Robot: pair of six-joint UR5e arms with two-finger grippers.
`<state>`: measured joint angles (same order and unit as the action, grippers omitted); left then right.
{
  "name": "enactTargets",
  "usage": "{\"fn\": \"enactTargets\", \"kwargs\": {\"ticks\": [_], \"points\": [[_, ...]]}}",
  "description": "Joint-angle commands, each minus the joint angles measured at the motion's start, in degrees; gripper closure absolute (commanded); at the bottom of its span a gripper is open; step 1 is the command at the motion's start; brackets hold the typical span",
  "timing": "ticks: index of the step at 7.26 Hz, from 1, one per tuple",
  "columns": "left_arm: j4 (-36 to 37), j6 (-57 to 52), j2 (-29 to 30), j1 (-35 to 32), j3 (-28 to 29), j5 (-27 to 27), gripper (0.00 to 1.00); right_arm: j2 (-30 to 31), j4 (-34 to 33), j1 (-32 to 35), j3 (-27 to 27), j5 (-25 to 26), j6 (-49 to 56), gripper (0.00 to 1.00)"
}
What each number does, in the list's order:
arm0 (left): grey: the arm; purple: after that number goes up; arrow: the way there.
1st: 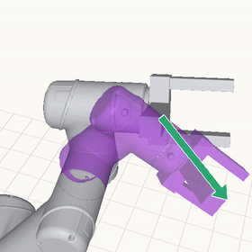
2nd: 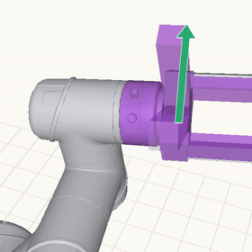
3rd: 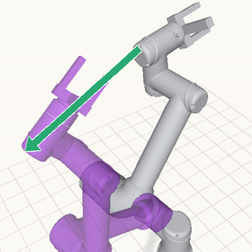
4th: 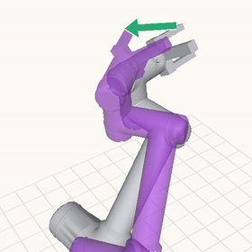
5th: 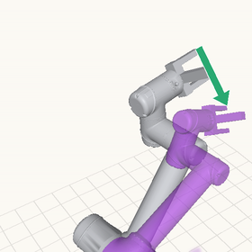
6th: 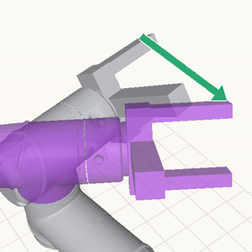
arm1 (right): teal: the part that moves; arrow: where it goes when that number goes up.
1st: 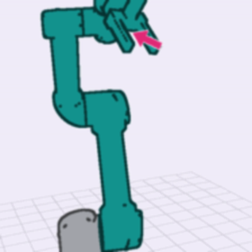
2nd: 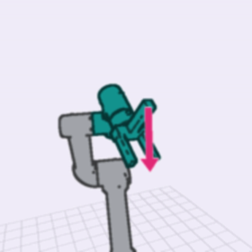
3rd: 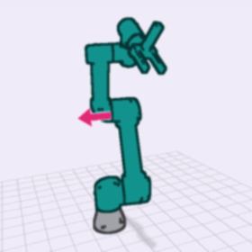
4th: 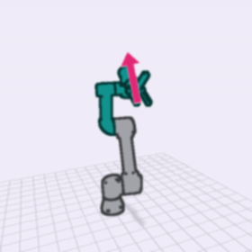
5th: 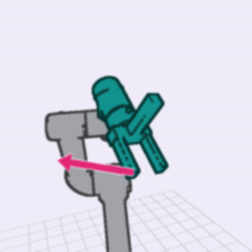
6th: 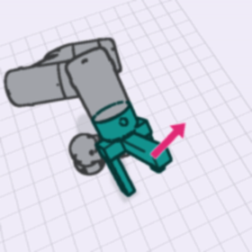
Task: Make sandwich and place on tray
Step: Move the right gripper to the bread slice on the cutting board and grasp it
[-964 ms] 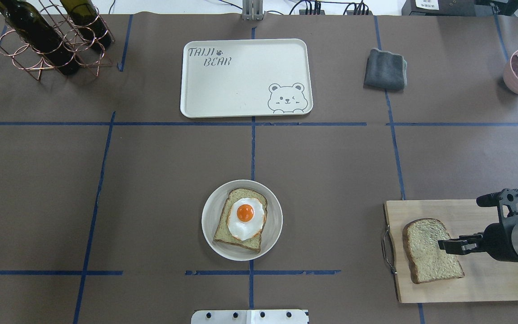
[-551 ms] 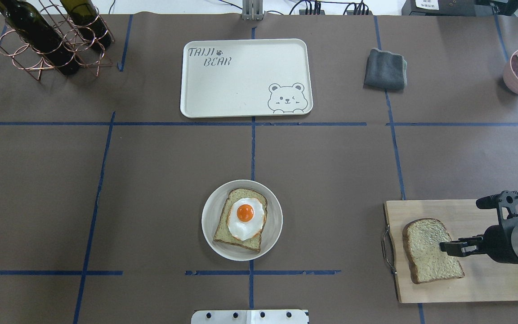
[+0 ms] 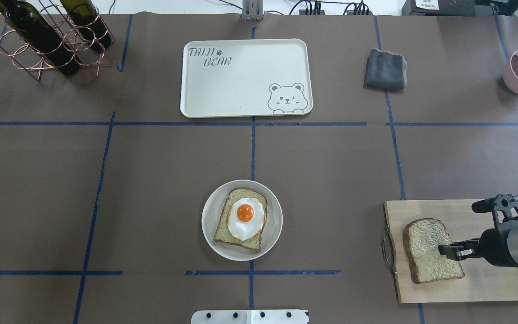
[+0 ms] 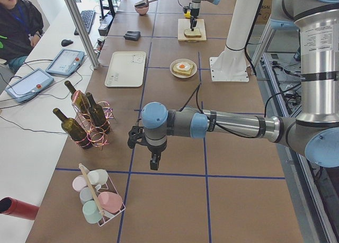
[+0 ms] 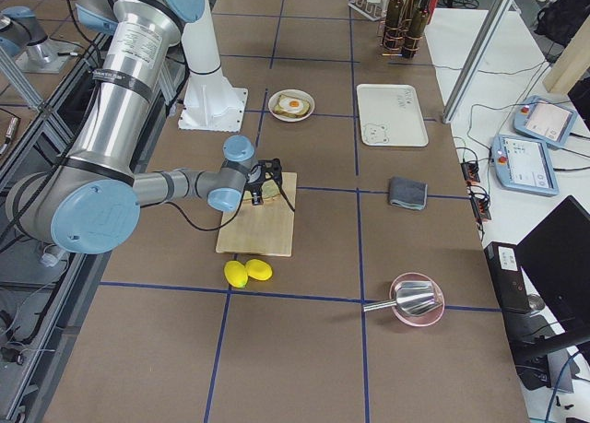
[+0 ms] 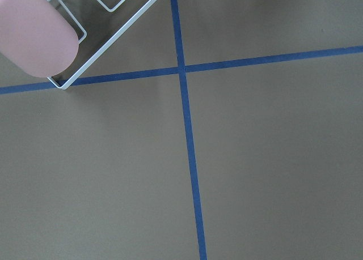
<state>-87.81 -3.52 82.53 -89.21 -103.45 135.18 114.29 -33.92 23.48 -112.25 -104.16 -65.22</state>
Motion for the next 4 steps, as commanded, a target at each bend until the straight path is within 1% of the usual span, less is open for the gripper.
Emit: {"fn": "enactTargets", "kwargs": {"ticks": [1,4], "points": [[0.01,0.00,0.00,0.00,0.00,0.00,0.00,-0.03,0.00,-0.10,-0.24,-0.07,0.00,1.00],[0.01,0.00,0.00,0.00,0.00,0.00,0.00,0.32,0.08,0.34,-1.04,-0.25,0.09,1.00]]}}
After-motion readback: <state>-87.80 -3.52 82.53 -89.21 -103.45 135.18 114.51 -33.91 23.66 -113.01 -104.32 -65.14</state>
